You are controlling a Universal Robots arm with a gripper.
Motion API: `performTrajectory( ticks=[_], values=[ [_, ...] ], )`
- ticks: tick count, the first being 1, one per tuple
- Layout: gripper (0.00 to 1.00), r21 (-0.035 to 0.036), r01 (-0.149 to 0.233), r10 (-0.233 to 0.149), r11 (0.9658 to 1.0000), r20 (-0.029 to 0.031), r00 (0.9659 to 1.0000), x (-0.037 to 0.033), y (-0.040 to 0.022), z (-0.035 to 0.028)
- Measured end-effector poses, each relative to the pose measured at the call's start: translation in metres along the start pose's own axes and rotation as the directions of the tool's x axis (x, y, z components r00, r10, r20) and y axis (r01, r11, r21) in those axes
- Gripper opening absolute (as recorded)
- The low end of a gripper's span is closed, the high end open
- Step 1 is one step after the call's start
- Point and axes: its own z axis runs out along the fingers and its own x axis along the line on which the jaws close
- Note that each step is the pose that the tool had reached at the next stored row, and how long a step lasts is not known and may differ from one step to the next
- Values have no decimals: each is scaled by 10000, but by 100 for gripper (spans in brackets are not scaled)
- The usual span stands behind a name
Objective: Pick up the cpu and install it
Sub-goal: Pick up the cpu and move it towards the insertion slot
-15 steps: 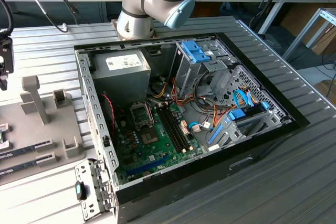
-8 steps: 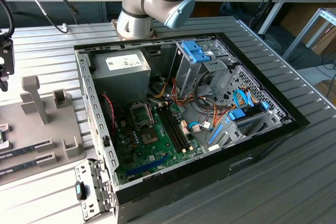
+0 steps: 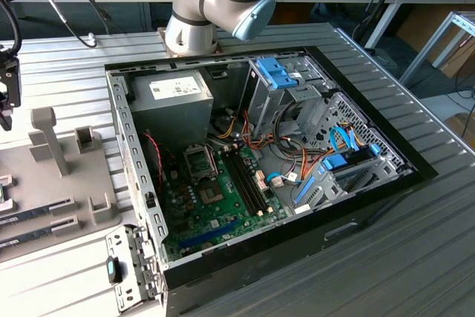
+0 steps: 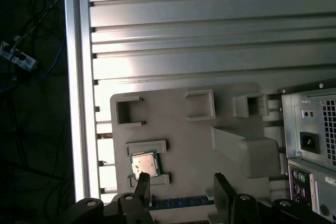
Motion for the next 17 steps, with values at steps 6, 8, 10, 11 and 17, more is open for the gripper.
performTrajectory(
  ticks=[6,8,10,11,17],
  values=[
    [60,0,0,0,10000,0,10000,0,-1,20],
    [60,1,0,0,10000,-1,10000,1,-1,26],
    [60,1,0,0,10000,-1,10000,1,-2,33],
    [60,1,0,0,10000,-1,10000,1,-2,36],
    [60,1,0,0,10000,-1,10000,1,-3,59]
  ],
)
